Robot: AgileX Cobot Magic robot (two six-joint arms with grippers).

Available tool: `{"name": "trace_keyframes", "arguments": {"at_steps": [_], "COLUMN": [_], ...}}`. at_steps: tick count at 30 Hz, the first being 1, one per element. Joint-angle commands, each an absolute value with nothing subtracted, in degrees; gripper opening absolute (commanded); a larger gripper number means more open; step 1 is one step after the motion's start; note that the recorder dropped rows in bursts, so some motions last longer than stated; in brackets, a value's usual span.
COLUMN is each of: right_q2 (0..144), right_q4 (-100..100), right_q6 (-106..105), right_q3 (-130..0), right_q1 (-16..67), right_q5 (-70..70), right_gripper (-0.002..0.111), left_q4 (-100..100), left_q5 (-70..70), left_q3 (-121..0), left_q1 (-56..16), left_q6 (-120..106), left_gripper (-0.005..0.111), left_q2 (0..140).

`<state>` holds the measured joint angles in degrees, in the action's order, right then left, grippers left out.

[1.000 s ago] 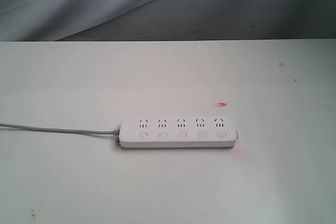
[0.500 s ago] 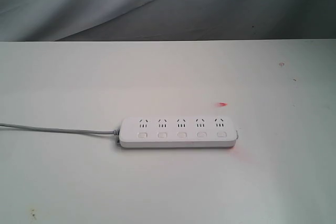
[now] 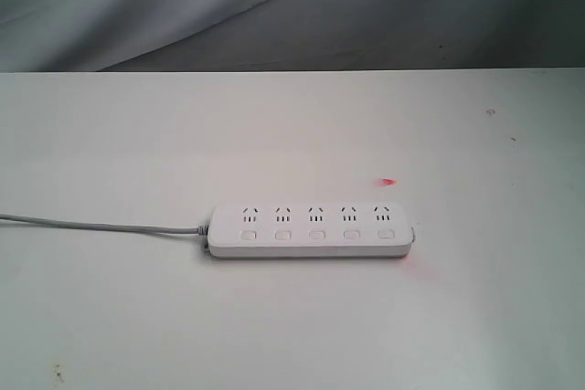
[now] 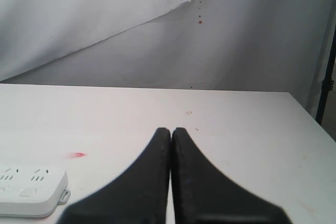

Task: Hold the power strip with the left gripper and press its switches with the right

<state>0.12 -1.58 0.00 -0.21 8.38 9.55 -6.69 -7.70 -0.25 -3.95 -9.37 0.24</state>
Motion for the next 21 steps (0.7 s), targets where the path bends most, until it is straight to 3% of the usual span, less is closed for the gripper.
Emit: {"name": "trace_keyframes", "arguments": {"at_steps": [1,21], "right_q2": [0.0,0.0], "right_q4": [-1.2,-1.2], "right_q6": [0.0,0.0], "right_q3": [0.0,0.0], "right_q1": [8.0,8.0], "right_q5": [9.1,9.1], "right_gripper": [0.0,0.0], "left_q4": [-6.7,-5.3], "left_q5": [-7.8,-7.8], "left_q3": [0.0,0.0], "left_q1": [-1.6,-2.9], "left_q6": [-9.0,-9.1], "left_gripper": [0.0,0.0], "left_q2": [0.0,0.0]}}
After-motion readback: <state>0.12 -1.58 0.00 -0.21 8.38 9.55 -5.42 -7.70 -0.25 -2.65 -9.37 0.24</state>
